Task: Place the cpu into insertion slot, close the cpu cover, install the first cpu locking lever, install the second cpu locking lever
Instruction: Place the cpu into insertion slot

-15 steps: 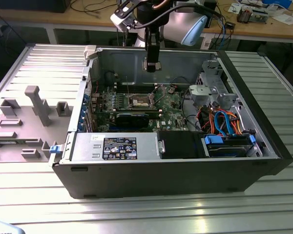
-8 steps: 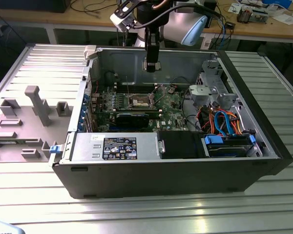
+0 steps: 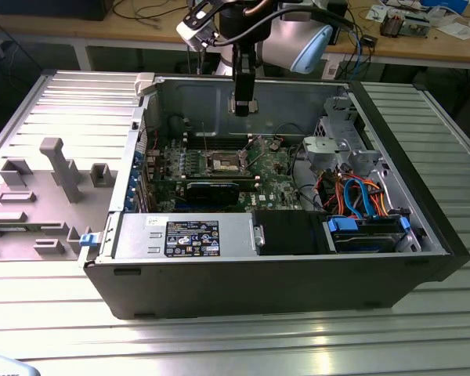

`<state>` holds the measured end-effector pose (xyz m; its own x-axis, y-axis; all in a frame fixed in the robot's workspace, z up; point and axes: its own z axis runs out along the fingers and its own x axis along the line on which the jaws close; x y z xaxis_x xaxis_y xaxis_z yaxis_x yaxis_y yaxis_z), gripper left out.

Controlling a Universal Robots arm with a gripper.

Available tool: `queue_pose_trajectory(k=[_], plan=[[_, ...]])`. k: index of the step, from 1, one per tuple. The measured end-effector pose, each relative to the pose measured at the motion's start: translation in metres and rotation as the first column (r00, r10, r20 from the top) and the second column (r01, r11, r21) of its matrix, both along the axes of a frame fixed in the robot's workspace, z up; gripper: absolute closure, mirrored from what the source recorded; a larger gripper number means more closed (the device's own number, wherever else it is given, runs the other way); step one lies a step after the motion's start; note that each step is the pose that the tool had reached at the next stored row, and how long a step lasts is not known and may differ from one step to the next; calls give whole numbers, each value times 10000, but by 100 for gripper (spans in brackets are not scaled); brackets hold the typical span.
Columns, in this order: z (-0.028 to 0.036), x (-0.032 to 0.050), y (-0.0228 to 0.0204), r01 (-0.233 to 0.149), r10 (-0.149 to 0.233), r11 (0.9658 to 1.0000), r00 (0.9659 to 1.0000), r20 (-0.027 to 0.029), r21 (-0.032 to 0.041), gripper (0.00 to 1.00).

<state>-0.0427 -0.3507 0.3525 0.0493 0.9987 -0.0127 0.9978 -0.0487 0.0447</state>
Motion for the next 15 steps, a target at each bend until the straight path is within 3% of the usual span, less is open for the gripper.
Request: queue_pose_trajectory(k=[15], plan=[[-39, -1, 0, 0, 0, 10000, 10000, -1, -2, 45]])
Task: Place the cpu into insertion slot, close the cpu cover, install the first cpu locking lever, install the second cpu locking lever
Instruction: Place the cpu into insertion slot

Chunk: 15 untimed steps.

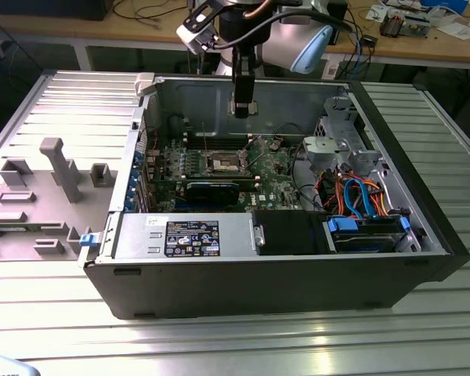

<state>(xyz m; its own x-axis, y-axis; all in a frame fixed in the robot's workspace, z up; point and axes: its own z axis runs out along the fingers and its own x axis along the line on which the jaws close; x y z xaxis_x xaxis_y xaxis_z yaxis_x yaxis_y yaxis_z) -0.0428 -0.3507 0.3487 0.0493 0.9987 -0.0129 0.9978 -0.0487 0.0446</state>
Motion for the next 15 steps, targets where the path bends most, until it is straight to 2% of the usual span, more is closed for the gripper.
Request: queue_pose_trajectory(k=[15], plan=[[-30, -2, 0, 1, -1, 10000, 10000, 0, 0, 45]])
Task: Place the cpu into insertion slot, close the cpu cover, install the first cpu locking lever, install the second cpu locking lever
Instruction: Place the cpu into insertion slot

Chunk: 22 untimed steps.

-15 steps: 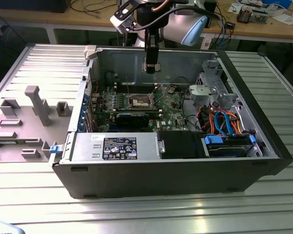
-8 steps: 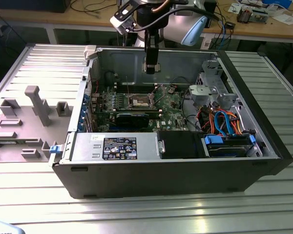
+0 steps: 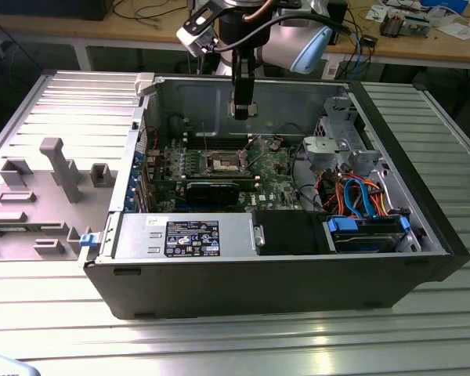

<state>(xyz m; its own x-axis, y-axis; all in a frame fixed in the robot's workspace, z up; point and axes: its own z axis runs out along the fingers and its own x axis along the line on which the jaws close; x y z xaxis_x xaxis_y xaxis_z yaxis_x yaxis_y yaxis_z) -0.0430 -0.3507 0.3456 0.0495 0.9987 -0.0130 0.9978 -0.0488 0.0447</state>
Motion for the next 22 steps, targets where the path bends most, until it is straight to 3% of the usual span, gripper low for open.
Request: queue_pose_trajectory(k=[22], plan=[[-47, 0, 0, -1, 1, 10000, 10000, 0, 0, 45]])
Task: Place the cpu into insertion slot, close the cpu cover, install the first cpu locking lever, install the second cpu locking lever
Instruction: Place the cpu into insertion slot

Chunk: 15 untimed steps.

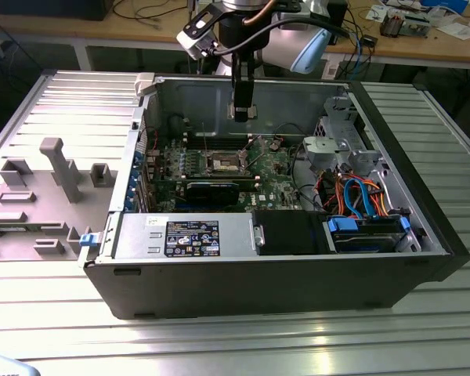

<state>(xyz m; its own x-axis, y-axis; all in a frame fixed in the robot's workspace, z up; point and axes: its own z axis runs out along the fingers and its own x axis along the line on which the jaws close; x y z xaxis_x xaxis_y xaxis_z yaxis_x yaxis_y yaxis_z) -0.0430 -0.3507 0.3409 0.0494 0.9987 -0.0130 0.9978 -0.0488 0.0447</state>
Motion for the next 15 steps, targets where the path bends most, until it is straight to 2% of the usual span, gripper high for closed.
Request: queue_pose_trajectory(k=[15], plan=[[-34, 0, 0, 1, -1, 10000, 10000, 0, 0, 45]])
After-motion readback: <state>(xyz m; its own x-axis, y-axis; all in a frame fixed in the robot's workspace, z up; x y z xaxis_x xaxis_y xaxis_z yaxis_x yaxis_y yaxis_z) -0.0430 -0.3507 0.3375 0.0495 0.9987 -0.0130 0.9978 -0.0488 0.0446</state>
